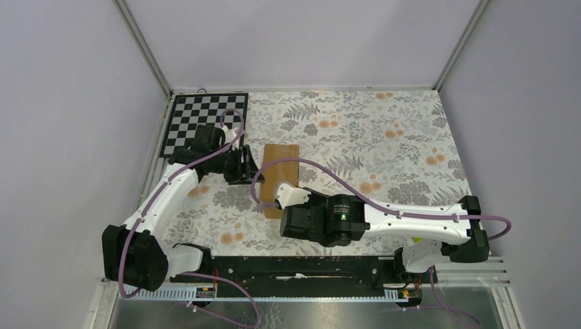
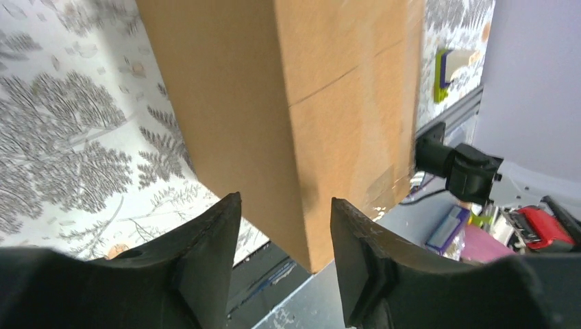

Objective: Unpack the express box
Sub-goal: Cut the express box at the center of the board, then adjust the express box at the center of the board.

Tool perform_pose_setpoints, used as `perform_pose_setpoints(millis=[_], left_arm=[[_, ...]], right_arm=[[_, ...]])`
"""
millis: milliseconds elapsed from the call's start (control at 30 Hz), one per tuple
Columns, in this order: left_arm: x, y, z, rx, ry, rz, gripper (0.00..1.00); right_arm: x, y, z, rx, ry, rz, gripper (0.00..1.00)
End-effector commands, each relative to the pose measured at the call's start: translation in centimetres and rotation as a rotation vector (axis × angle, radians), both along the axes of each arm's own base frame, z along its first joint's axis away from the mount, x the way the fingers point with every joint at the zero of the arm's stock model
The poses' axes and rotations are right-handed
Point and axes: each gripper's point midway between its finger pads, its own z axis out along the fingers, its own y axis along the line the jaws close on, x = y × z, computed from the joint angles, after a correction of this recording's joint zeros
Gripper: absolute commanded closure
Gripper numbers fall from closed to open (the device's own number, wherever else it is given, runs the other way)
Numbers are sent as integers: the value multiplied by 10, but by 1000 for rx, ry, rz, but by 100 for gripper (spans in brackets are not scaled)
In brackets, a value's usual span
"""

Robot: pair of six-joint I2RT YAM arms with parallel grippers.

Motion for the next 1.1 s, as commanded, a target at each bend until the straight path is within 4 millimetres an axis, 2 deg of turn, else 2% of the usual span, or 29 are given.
perform_pose_setpoints(millis=[0, 100, 167, 200, 300, 400, 500, 600, 633, 733, 833, 900, 967, 1067], left_arm=[[40, 4, 55, 20, -197, 69, 47], [65, 16, 82, 55, -267, 215, 43], [84, 33, 83, 126, -290, 341, 42], [92, 40, 79, 155, -282, 383, 44], [115, 52, 49, 250, -209, 464, 59], [137, 51, 22, 280, -167, 477, 67], [153, 29, 7, 294, -141, 414, 70], [159, -14, 3, 305, -138, 303, 71], [164, -29, 8, 300, -156, 275, 72], [170, -66, 10, 290, -167, 193, 72], [171, -101, 8, 273, -165, 87, 72], [167, -118, 9, 260, -172, 23, 70], [163, -128, 8, 257, -171, -11, 68], [164, -129, 15, 256, -192, -11, 64]], right_arm=[[28, -5, 19, 98, -117, -140, 100], [57, -18, 10, 150, -108, -301, 100], [76, -23, 2, 208, -88, -404, 100], [82, -24, 0, 233, -87, -446, 100], [92, -18, -14, 253, -62, -508, 100], [91, -16, -33, 212, -40, -552, 100], [81, -14, -56, 203, 29, -585, 100], [65, -3, -73, 228, 100, -573, 100], [60, 2, -76, 237, 103, -561, 100], [41, 34, -73, 307, 144, -488, 100], [15, 81, -60, 422, 219, -365, 100], [4, 99, -50, 474, 251, -321, 100], [4, 94, -40, 495, 239, -335, 100], [12, 64, -22, 533, 198, -380, 100]])
